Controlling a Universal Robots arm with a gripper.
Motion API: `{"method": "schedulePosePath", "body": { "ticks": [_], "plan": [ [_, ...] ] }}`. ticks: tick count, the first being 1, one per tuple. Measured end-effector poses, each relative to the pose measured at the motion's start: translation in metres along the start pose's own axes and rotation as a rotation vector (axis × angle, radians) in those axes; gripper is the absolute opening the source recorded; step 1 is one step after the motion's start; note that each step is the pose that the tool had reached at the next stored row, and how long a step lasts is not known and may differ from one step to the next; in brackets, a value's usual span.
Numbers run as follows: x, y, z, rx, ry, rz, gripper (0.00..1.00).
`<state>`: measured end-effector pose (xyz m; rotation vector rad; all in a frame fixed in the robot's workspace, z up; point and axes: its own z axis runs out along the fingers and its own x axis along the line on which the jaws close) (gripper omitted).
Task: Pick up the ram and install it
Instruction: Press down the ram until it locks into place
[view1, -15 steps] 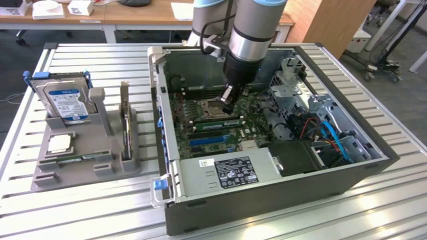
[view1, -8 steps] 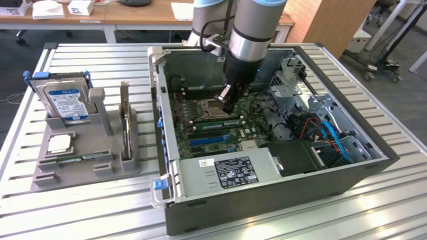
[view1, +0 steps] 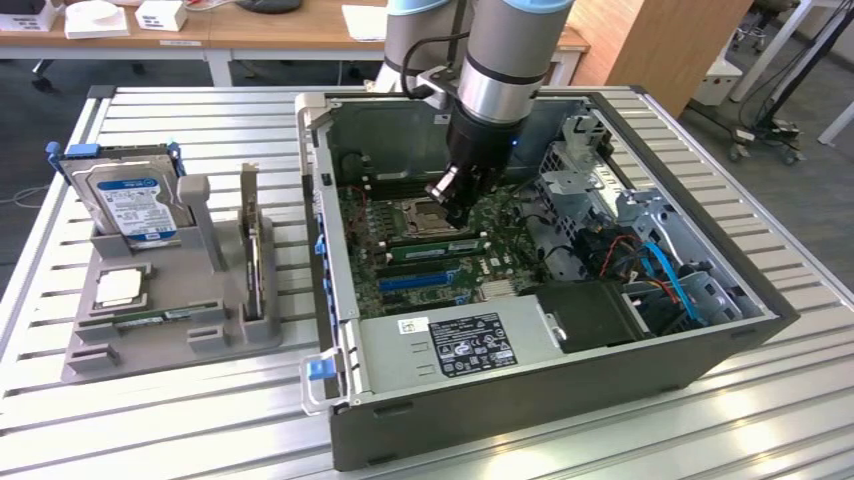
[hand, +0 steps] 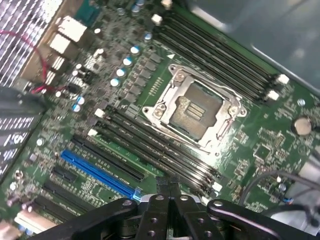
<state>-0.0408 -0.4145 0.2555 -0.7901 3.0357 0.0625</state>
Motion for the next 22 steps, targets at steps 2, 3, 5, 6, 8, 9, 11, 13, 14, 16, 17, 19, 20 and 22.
{"method": "schedulePosePath", "body": {
  "ticks": [2,3,5,6,8,9,11,13,14,16,17,19,20,22],
  "plan": [
    [0.0000,0.0000,0.0000,0.0005,-0.0012,0.034,0.10],
    [0.0000,0.0000,0.0001,0.0007,-0.0018,0.050,0.10],
    [0.0000,0.0000,0.0002,0.0012,-0.0030,0.083,0.10],
    [0.0000,0.0000,0.0002,0.0014,-0.0037,0.099,0.10],
    [0.0000,0.0000,0.0003,0.0019,-0.0049,0.133,0.10],
    [0.0000,0.0000,0.0003,0.0021,-0.0056,0.150,0.10],
    [0.0000,0.0000,0.0004,0.0025,-0.0064,0.174,0.10],
    [0.0001,-0.0001,0.0006,0.0044,-0.0114,0.307,0.10],
    [0.0000,-0.0001,0.0008,0.0053,-0.0141,0.379,0.10],
    [0.0000,0.0000,0.0011,0.0065,-0.0174,0.465,0.10],
    [0.0000,0.0000,0.0012,0.0067,-0.0180,0.481,0.10],
    [0.0000,-0.0001,0.0012,0.0072,-0.0191,0.511,0.10],
    [0.0002,0.0000,0.0012,0.0074,-0.0196,0.526,0.10],
    [0.0002,0.0000,0.0013,0.0075,-0.0200,0.535,0.10]
  ]
}}
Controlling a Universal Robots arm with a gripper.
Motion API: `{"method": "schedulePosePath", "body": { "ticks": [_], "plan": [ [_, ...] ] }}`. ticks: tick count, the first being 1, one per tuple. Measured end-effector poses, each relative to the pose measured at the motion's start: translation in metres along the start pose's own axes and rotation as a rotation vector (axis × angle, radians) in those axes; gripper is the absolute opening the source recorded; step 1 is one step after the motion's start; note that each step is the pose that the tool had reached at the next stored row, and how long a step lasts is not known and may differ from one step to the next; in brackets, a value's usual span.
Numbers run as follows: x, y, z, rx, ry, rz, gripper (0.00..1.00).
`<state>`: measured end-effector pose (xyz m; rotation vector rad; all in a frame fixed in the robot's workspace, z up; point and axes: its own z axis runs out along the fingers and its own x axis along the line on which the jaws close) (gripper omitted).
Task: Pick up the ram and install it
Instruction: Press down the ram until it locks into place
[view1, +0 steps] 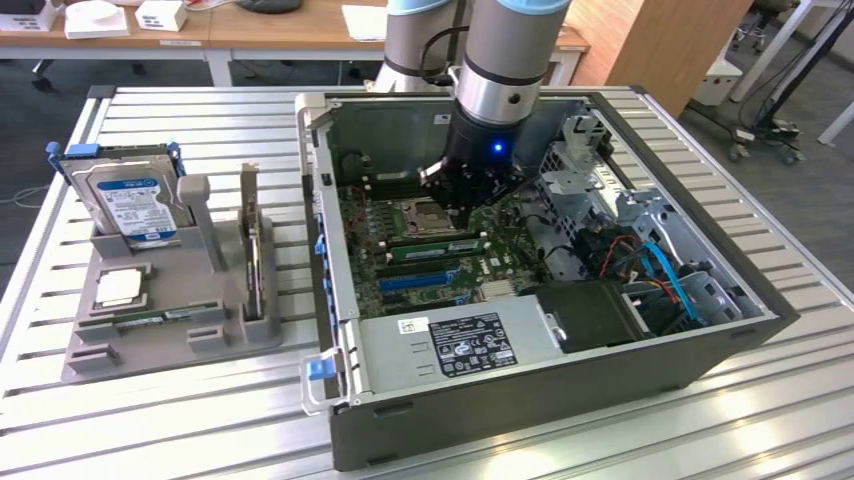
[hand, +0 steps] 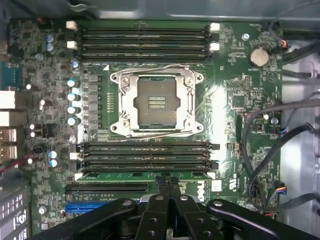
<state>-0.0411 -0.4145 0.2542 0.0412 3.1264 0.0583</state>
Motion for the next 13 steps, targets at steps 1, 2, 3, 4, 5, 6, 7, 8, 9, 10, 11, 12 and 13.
{"method": "schedulePosePath", "body": {
  "ticks": [1,2,3,4,5,6,7,8,9,10,11,12,13],
  "plan": [
    [0.0000,0.0000,0.0000,0.0000,-0.0001,0.000,0.10],
    [0.0000,0.0000,0.0000,0.0000,-0.0001,0.000,0.10],
    [0.0000,0.0000,0.0000,0.0000,-0.0001,0.000,0.10],
    [-0.0001,0.0001,0.0001,0.0009,-0.0003,0.000,0.10],
    [-0.0001,0.0001,0.0002,0.0055,-0.0004,0.000,0.10],
    [0.0000,0.0001,0.0001,0.0140,-0.0004,0.000,0.10],
    [0.0000,0.0000,0.0000,0.0227,-0.0004,0.000,0.10],
    [0.0000,0.0000,0.0000,0.0313,-0.0004,0.000,0.10],
    [-0.0001,0.0000,0.0001,0.0368,-0.0005,0.000,0.10],
    [-0.0001,0.0000,0.0001,0.0376,-0.0005,-0.001,0.10],
    [-0.0001,0.0000,0.0001,0.0376,-0.0005,-0.001,0.10],
    [-0.0001,0.0000,0.0001,0.0377,-0.0005,-0.001,0.10],
    [0.0000,0.0000,0.0000,0.0377,-0.0005,-0.001,0.10]
  ]
}}
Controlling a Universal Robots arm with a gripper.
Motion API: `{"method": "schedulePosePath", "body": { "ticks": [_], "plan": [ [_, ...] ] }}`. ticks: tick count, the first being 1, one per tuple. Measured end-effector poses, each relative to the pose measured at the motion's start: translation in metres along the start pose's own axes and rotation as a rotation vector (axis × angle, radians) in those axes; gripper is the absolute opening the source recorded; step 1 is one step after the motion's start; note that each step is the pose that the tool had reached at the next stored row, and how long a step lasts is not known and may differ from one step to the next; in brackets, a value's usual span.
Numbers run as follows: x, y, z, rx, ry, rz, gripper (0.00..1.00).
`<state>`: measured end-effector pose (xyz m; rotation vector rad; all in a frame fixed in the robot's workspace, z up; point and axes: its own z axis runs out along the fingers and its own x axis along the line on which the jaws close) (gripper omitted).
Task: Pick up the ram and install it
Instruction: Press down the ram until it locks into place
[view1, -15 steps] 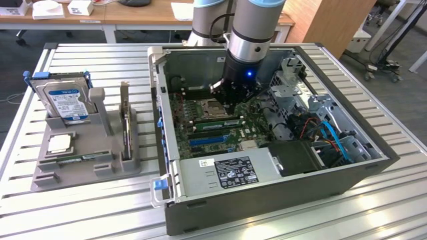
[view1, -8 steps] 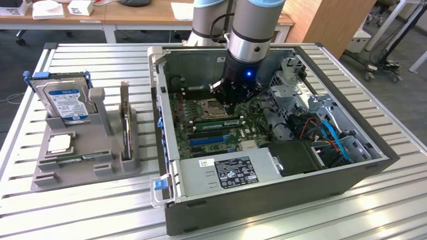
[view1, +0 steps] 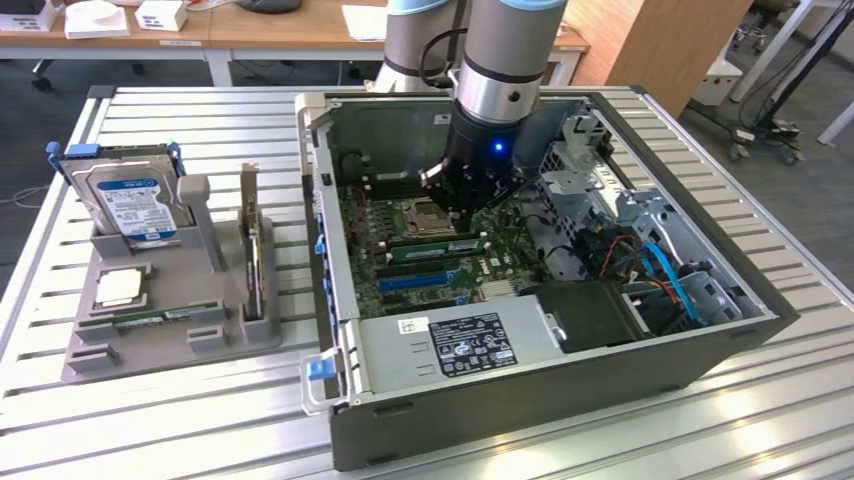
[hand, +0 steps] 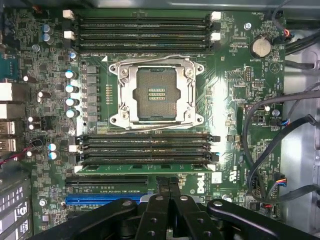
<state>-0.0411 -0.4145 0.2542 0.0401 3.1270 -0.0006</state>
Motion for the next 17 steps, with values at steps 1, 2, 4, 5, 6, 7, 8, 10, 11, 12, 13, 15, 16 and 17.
{"method": "schedulePosePath", "body": {
  "ticks": [1,2,4,5,6,7,8,10,11,12,13,15,16,17],
  "plan": [
    [0.0004,0.0000,0.0000,0.0001,0.0000,0.000,0.10],
    [0.0011,0.0000,-0.0001,0.0002,0.0000,-0.001,0.10],
    [0.0033,-0.0001,-0.0001,0.0001,-0.0005,-0.001,0.10],
    [0.0045,-0.0001,-0.0001,0.0000,-0.0007,-0.001,0.10],
    [0.0059,-0.0002,-0.0001,0.0001,-0.0009,-0.001,0.10],
    [0.0073,-0.0002,-0.0001,0.0001,-0.0013,-0.001,0.10],
    [0.0086,-0.0002,-0.0001,0.0000,-0.0017,-0.001,0.10],
    [0.0095,-0.0002,-0.0001,0.0001,-0.0019,-0.001,0.10],
    [0.0096,-0.0002,-0.0001,0.0000,-0.0018,-0.001,0.10],
    [0.0096,-0.0002,-0.0001,0.0000,-0.0019,-0.001,0.10],
    [0.0096,-0.0003,-0.0001,0.0001,-0.0019,-0.001,0.10],
    [0.0097,0.0005,0.0000,0.0000,-0.0019,-0.001,0.10],
    [0.0098,0.0016,0.0000,0.0001,-0.0019,-0.001,0.10],
    [0.0097,0.0025,0.0000,0.0001,-0.0019,-0.001,0.10]
  ]
}}
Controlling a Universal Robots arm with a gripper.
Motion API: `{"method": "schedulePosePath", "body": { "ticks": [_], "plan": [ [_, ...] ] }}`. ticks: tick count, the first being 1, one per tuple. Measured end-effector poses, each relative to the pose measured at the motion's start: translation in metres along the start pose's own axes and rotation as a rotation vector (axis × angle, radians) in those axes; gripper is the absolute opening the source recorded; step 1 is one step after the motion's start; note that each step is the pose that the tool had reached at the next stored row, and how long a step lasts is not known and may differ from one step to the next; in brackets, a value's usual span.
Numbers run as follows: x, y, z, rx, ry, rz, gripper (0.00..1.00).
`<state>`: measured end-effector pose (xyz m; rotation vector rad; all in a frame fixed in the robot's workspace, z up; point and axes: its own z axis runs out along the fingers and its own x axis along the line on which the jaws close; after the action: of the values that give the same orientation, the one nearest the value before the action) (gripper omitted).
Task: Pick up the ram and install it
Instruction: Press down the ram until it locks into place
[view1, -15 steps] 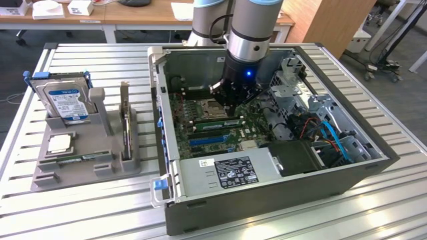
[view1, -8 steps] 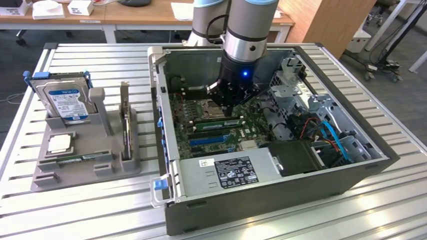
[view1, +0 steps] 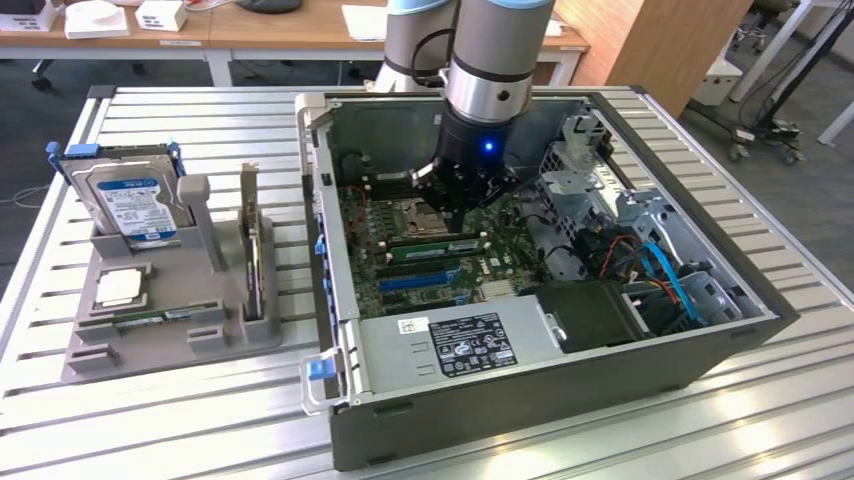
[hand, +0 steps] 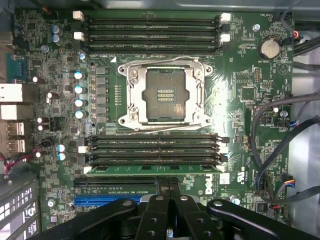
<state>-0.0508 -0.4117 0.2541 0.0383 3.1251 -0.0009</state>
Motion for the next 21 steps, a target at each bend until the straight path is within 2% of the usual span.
{"method": "schedulePosePath", "body": {
  "ticks": [3,21],
  "plan": [
    [0.0001,0.0023,0.0000,0.0000,0.0000,0.000,0.10],
    [0.0006,0.0023,0.0001,-0.0003,-0.0006,-0.015,0.10]
  ]
}}
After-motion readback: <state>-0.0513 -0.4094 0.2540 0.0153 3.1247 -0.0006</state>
